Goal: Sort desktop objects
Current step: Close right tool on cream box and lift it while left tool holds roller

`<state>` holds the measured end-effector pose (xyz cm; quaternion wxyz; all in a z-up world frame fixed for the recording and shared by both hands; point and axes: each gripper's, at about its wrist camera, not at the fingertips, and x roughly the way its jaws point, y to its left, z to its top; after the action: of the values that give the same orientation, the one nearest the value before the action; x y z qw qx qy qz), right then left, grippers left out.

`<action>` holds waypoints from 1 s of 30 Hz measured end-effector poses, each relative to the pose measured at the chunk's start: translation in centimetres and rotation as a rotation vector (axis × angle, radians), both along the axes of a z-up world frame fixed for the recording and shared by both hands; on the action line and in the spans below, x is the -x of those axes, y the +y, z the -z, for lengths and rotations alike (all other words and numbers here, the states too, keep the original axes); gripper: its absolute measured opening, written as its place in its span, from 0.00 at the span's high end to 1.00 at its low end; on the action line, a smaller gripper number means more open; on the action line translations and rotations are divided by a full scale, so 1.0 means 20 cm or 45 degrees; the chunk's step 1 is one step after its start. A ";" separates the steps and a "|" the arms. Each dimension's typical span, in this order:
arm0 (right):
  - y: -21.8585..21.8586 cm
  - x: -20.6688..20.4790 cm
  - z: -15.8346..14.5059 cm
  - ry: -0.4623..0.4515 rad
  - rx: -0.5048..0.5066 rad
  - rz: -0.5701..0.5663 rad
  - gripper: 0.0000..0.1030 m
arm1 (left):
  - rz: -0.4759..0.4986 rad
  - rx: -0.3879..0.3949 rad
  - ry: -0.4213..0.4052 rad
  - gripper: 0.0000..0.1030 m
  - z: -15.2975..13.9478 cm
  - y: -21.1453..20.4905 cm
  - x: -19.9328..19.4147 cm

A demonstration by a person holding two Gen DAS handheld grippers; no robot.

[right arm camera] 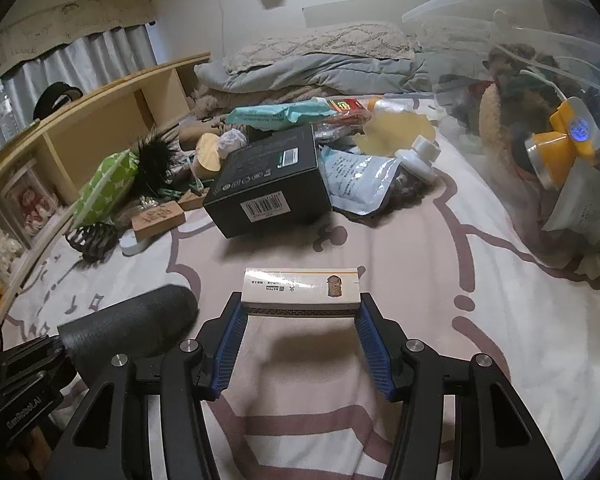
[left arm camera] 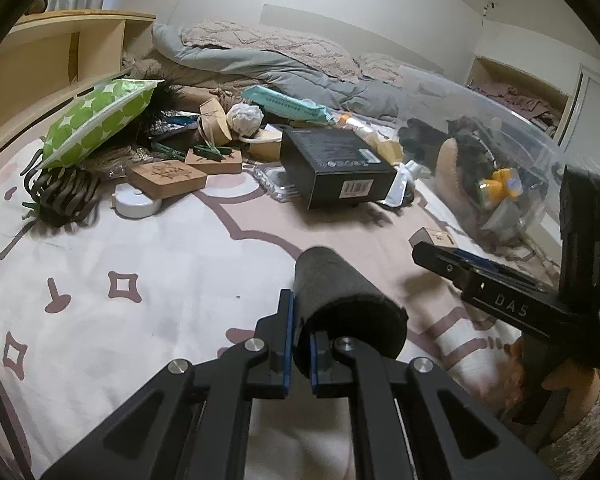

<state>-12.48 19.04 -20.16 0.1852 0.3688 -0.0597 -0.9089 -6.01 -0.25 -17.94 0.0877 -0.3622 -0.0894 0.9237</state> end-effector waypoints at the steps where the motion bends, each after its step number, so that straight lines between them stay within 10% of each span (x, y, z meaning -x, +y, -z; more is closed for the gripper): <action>1: 0.01 0.00 -0.01 0.001 0.007 0.000 0.46 | 0.001 -0.009 -0.001 0.93 0.00 0.00 0.00; 30: 0.06 -0.01 -0.01 -0.034 0.071 0.004 0.46 | 0.067 0.104 -0.042 0.89 0.13 0.10 0.10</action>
<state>-12.34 20.32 -19.88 0.1931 0.3755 -0.0881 -0.9022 -7.99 1.69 -20.47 0.0958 -0.3830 -0.0435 0.9177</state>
